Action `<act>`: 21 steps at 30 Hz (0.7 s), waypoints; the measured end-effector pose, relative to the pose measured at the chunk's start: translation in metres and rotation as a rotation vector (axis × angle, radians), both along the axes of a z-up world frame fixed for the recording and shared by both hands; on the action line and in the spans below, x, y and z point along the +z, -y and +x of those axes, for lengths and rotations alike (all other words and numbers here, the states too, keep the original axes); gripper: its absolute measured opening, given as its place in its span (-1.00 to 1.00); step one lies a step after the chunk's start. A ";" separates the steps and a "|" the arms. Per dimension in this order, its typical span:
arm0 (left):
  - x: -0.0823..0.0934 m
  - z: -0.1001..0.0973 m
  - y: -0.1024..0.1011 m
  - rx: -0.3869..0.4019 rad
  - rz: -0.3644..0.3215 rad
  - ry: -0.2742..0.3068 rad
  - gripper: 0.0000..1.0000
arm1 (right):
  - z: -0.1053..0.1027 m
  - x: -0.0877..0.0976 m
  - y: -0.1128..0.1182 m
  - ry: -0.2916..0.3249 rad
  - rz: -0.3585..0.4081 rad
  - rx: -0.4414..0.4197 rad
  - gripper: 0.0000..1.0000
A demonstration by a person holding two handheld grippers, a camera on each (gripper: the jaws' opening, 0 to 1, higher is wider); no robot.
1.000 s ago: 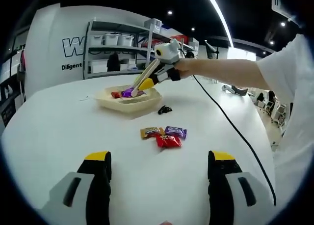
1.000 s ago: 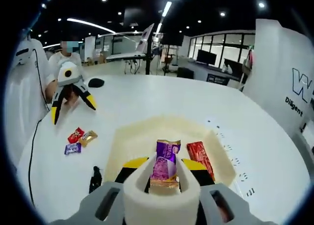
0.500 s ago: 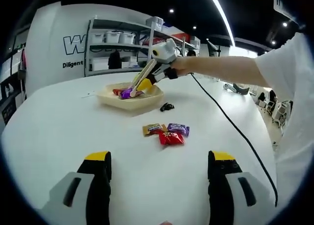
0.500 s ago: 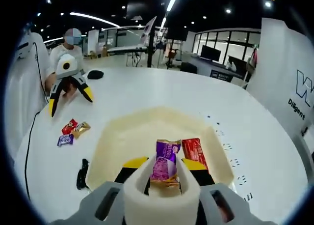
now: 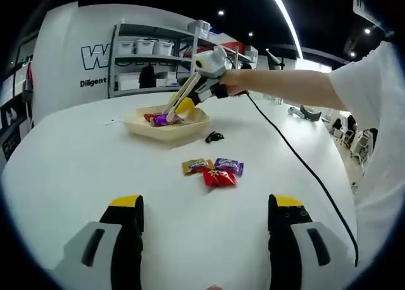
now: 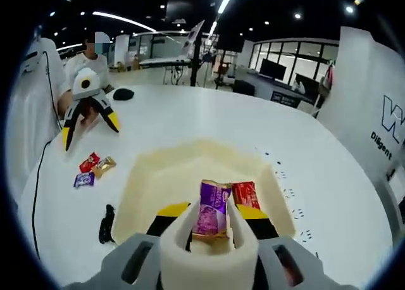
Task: Place the target food into the container with the food tongs after gripping and lifting it, then release it inside without dropping or visibly crushing the food.
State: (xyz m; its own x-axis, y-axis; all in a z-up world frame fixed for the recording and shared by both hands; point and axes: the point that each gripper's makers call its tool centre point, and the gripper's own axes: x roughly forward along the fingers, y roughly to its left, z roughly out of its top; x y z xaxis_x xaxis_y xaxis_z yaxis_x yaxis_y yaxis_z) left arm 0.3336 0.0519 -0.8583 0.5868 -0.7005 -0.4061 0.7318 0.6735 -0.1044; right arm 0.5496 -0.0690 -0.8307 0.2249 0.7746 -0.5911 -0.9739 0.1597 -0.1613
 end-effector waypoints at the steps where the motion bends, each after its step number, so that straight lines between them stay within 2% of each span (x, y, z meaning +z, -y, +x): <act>1: 0.001 0.000 0.001 -0.001 -0.001 0.001 0.57 | 0.000 0.000 0.000 0.001 -0.001 0.000 -0.63; 13: 0.002 0.000 0.003 -0.008 -0.001 0.004 0.57 | -0.012 0.009 0.002 0.023 -0.001 0.000 -0.64; 21: 0.004 -0.001 0.004 -0.013 -0.001 0.007 0.57 | -0.027 0.008 0.001 0.000 -0.005 0.022 -0.64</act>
